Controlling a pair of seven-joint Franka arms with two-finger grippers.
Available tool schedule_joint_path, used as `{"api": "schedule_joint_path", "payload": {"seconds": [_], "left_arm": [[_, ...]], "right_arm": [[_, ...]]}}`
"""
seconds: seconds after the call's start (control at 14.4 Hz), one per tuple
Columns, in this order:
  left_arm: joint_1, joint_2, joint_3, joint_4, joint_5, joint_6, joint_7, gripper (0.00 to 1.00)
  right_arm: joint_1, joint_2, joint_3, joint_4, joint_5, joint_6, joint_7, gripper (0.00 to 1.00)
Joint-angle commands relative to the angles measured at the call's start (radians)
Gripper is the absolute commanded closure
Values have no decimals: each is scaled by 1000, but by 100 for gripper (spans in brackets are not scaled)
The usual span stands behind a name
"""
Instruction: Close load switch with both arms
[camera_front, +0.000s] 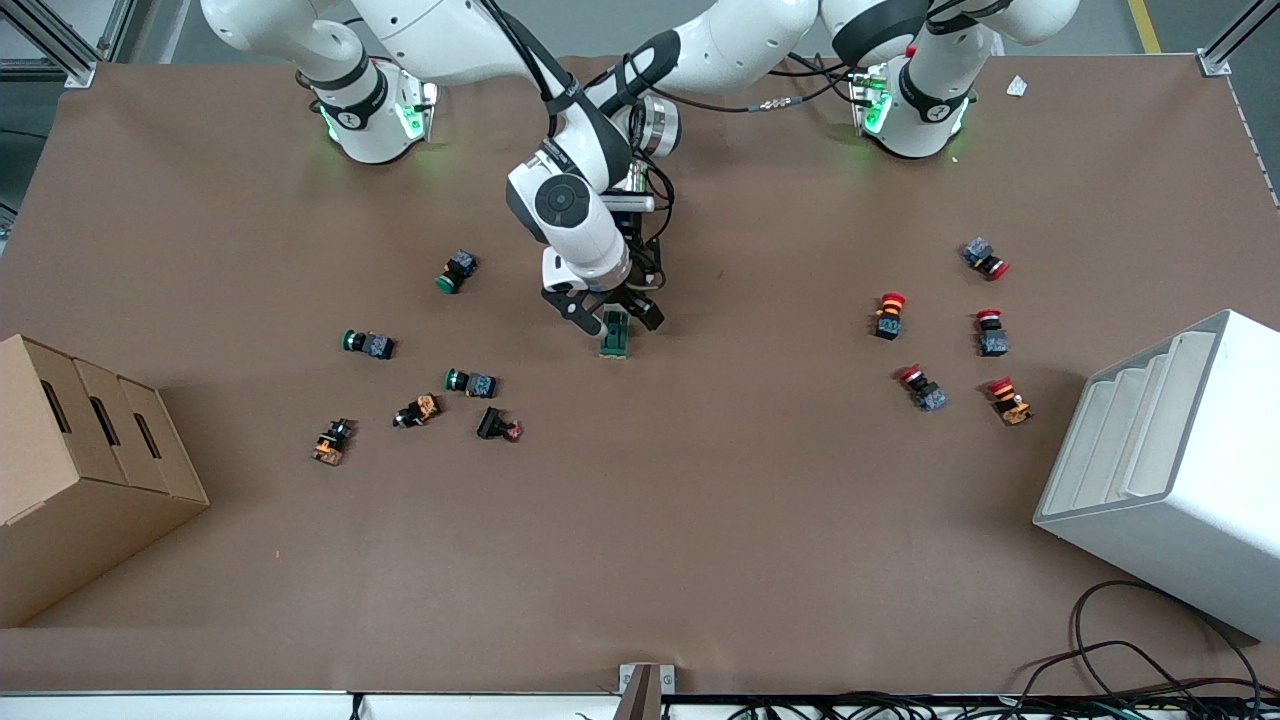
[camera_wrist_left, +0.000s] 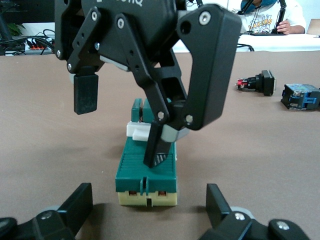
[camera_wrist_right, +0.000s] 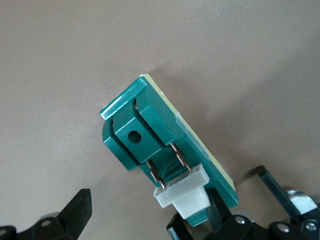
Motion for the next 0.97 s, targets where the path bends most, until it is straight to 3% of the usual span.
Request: {"api": "schedule_joint_path", "payload": {"seconds": [0.0, 0.28, 0.9], "left_arm": [[-19, 31, 2, 14, 16, -1, -21, 0], [-20, 32, 2, 15, 19, -1, -23, 0], [-19, 32, 2, 15, 19, -1, -23, 0]], "right_arm": [[-25, 6, -7, 85, 24, -73, 0, 0], [-67, 6, -10, 173, 24, -196, -2, 0], [-70, 51, -12, 208, 18, -190, -8, 0]]}}
